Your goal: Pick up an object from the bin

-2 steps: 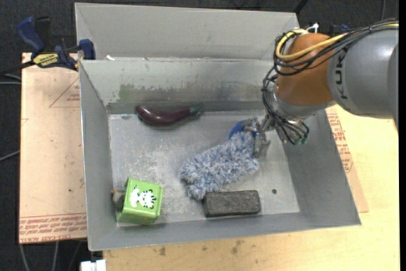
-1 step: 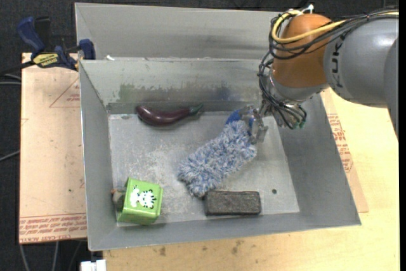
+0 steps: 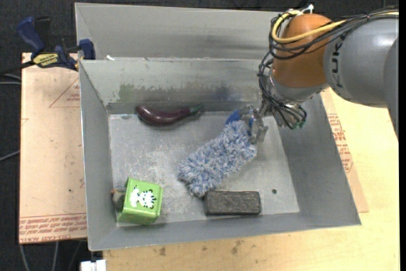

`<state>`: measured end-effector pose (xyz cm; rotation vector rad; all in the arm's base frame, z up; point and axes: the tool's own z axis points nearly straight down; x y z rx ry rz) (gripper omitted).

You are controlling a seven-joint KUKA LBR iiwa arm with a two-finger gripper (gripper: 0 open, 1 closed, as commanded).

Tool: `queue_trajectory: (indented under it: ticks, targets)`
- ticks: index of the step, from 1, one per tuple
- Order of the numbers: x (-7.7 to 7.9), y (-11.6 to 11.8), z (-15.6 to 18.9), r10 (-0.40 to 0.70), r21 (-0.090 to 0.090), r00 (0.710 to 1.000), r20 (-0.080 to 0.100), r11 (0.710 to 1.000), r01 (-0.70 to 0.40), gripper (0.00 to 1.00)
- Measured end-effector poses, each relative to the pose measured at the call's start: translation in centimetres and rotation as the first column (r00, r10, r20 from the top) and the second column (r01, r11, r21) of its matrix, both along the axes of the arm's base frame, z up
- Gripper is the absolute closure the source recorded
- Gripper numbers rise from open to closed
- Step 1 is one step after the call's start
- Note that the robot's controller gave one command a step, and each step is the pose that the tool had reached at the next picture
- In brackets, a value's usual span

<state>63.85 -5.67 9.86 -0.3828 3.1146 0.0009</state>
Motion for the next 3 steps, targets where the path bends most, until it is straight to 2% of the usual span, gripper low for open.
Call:
queue_trajectory:
  ticks: [3]
  targets:
    - [0.6, 0.1, -1.9, 0.012, 0.0, 1.0, 0.001, 1.0, -0.012, 1.0]
